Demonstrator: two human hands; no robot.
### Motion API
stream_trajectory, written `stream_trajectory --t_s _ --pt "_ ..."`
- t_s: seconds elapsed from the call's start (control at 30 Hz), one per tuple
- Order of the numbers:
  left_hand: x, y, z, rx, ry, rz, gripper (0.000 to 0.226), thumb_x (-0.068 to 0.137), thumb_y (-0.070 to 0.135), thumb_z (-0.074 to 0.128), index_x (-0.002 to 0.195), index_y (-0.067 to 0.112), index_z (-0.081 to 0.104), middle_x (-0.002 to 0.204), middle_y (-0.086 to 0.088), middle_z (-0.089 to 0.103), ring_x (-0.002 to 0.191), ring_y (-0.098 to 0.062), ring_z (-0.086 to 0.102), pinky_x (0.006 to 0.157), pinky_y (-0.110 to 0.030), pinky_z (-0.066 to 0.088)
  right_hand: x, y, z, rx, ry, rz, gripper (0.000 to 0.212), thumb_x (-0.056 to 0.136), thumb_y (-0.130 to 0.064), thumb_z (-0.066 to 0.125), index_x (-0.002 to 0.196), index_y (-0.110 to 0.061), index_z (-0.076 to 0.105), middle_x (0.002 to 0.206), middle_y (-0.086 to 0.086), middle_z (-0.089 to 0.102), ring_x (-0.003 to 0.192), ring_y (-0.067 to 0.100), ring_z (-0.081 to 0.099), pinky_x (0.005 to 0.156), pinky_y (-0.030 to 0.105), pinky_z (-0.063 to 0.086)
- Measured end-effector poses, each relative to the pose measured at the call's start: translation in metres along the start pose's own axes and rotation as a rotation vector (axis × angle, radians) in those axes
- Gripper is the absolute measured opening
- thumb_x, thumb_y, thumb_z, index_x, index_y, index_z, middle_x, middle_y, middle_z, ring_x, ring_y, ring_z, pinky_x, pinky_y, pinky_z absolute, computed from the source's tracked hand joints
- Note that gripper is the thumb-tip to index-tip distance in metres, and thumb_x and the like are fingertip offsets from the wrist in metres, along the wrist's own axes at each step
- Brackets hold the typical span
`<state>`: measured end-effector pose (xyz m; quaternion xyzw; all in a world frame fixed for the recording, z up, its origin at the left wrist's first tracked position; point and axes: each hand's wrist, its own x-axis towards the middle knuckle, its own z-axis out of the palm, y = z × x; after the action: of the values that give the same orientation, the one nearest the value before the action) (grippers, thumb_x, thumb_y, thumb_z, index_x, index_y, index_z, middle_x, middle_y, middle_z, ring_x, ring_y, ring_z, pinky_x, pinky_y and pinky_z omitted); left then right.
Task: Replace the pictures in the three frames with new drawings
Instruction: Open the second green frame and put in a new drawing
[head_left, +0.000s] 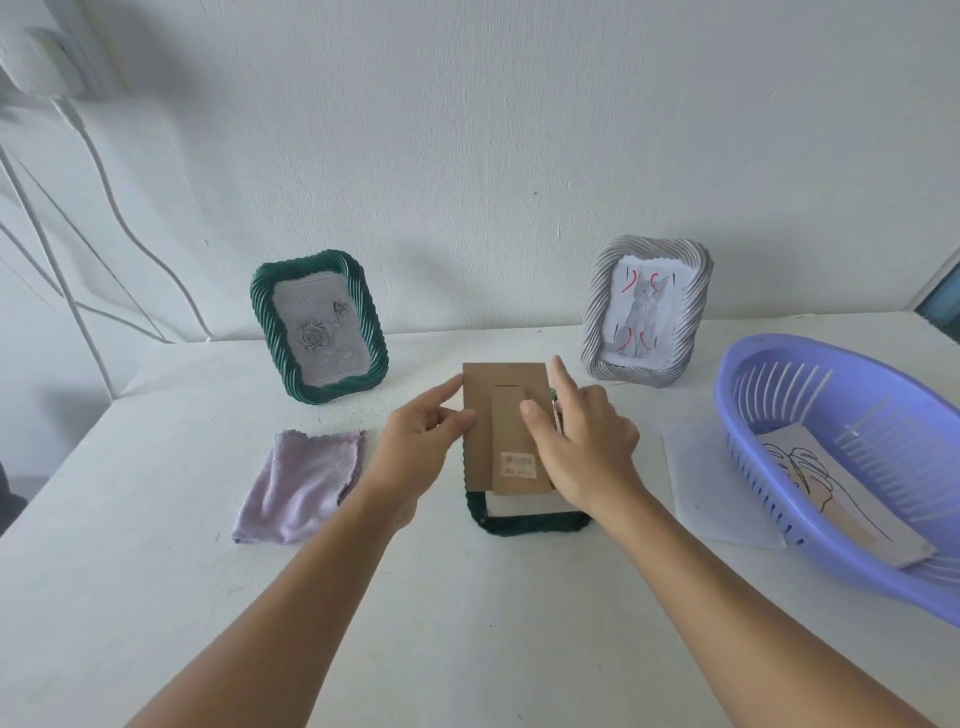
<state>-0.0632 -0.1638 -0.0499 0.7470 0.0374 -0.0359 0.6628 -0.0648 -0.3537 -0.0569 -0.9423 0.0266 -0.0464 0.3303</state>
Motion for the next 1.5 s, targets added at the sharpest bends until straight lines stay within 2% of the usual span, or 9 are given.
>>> stream_trajectory --t_s 0.13,0.27,0.43,0.6,0.8,0.97,1.07,1.2,1.5 --pt "0.001 0.002 -0.026 0.061 0.054 0.019 0.045 0.101 0.011 0.061 0.143 0.024 0.055 0.064 0.019 0.061 0.058 0.008 0.054 0.061 -0.008 0.041 0.007 -0.004 0.005 0.353 -0.211 -0.043 0.056 0.105 -0.044 0.044 0.156 -0.048 0.023 0.127 -0.019 0.054 0.113 0.007 0.052 0.118 0.04 0.031" --pt "-0.003 -0.003 -0.052 0.278 0.111 0.026 0.044 0.101 0.021 0.062 0.143 0.029 0.057 0.078 0.005 0.067 0.07 -0.002 0.054 0.072 -0.02 0.043 0.008 -0.018 0.02 0.422 -0.278 -0.097 0.06 0.102 -0.039 0.054 0.156 -0.046 0.027 0.103 -0.014 0.059 0.087 0.006 0.055 0.096 0.029 0.046" --pt "-0.012 -0.011 -0.077 0.471 0.082 0.007 0.054 0.094 0.024 0.07 0.143 0.037 0.052 0.088 0.003 0.07 0.071 -0.003 0.057 0.076 -0.025 0.049 0.014 -0.033 0.039 0.205 -0.324 -0.154 0.069 0.101 -0.044 0.054 0.159 -0.041 0.018 0.098 -0.012 0.06 0.092 0.009 0.059 0.102 0.039 0.043" --pt "-0.013 -0.014 -0.09 0.662 0.064 -0.015 0.043 0.092 0.023 0.07 0.133 0.029 0.062 0.09 -0.006 0.07 0.088 -0.023 0.067 0.091 -0.043 0.053 0.018 -0.051 0.044 -0.035 -0.384 -0.228 0.067 0.102 -0.043 0.052 0.16 -0.032 0.019 0.095 -0.007 0.06 0.091 0.009 0.056 0.095 0.035 0.027" --pt "-0.01 -0.018 -0.093 0.79 0.045 -0.044 0.051 0.095 0.025 0.064 0.144 0.026 0.053 0.088 0.001 0.072 0.087 -0.013 0.064 0.071 -0.018 0.043 0.023 -0.057 0.055 -0.175 -0.431 -0.251 0.073 0.101 -0.044 0.052 0.161 -0.028 0.014 0.092 -0.009 0.062 0.099 0.015 0.055 0.098 0.04 0.029" --pt "-0.009 -0.023 -0.096 0.815 0.058 -0.055 0.048 0.094 0.025 0.064 0.141 0.025 0.055 0.086 0.002 0.07 0.085 -0.013 0.063 0.068 -0.016 0.04 0.021 -0.062 0.062 -0.427 -0.41 -0.35 0.073 0.1 -0.052 0.044 0.161 -0.023 0.016 0.127 -0.001 0.056 0.126 0.026 0.045 0.105 0.05 0.026" --pt "-0.007 -0.026 -0.094 0.966 0.021 -0.004 0.038 0.092 0.026 0.062 0.128 0.015 0.065 0.085 0.0 0.06 0.09 -0.017 0.053 0.07 -0.025 0.038 0.018 -0.064 0.062 -0.552 -0.412 -0.396 0.062 0.101 -0.052 0.042 0.155 -0.024 0.032 0.139 0.007 0.045 0.132 0.032 0.036 0.111 0.055 0.021" --pt "-0.006 -0.028 -0.094 0.99 -0.012 0.014 0.031 0.093 0.025 0.062 0.119 0.009 0.069 0.086 0.001 0.049 0.085 -0.013 0.043 0.069 -0.027 0.041 0.018 -0.064 0.063 -0.609 -0.441 -0.411 0.056 0.102 -0.052 0.039 0.151 -0.025 0.039 0.139 0.008 0.04 0.131 0.033 0.033 0.112 0.055 0.02" --pt "-0.005 -0.025 -0.093 0.98 0.019 0.04 0.038 0.096 0.026 0.059 0.132 0.015 0.063 0.093 0.001 0.059 0.097 -0.016 0.05 0.078 -0.028 0.036 0.012 -0.056 0.062 -0.469 -0.324 -0.444 0.049 0.102 -0.047 0.044 0.149 -0.031 0.039 0.126 0.001 0.04 0.122 0.027 0.036 0.111 0.051 0.02"
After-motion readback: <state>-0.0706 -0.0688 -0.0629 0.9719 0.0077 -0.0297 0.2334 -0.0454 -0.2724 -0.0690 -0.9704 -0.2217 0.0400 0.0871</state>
